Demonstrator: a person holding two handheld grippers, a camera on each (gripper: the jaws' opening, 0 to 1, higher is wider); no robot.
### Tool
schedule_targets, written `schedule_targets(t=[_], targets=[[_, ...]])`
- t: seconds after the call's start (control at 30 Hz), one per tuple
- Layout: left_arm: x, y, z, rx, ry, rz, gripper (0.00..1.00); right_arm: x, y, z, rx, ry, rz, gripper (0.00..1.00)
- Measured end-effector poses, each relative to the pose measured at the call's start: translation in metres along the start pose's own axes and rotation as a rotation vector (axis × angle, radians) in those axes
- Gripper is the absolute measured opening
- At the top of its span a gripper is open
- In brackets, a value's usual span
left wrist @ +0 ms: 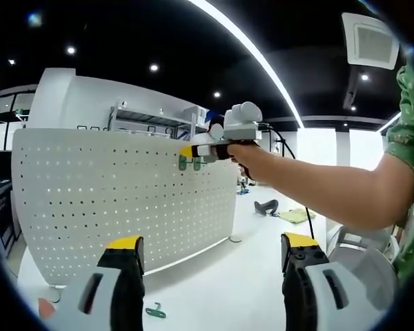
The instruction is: Insert the hook assembly into the mounting plate slot until the hook locks in place.
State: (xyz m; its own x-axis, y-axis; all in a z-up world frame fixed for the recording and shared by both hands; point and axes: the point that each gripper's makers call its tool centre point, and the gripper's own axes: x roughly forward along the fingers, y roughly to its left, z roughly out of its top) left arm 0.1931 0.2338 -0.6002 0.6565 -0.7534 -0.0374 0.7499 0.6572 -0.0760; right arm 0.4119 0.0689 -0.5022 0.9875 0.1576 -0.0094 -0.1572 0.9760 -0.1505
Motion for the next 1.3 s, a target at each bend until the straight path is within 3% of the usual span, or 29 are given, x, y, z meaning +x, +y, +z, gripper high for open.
schedule_targets(t=[0.2,0.3,0.4,1.3], targets=[[0.000,0.000,0.001,0.001,-0.002,0.001,0.84,-0.001,0.002,0.001,0.024,-0.028,0.008,0.71],[0.000,-0.001,0.001,0.001,-0.001,0.000,0.84,-0.001,0.003,0.002,0.078,-0.051,0.019,0.85],[0.001,-0.001,0.000,0.000,-0.001,0.000,0.84,-0.002,0.003,0.004,0.091,-0.072,0.025,0.93],[-0.001,-0.005,0.005,0.010,-0.008,0.000,0.85,-0.031,-0.002,-0.020,0.092,-0.050,0.008,0.94]])
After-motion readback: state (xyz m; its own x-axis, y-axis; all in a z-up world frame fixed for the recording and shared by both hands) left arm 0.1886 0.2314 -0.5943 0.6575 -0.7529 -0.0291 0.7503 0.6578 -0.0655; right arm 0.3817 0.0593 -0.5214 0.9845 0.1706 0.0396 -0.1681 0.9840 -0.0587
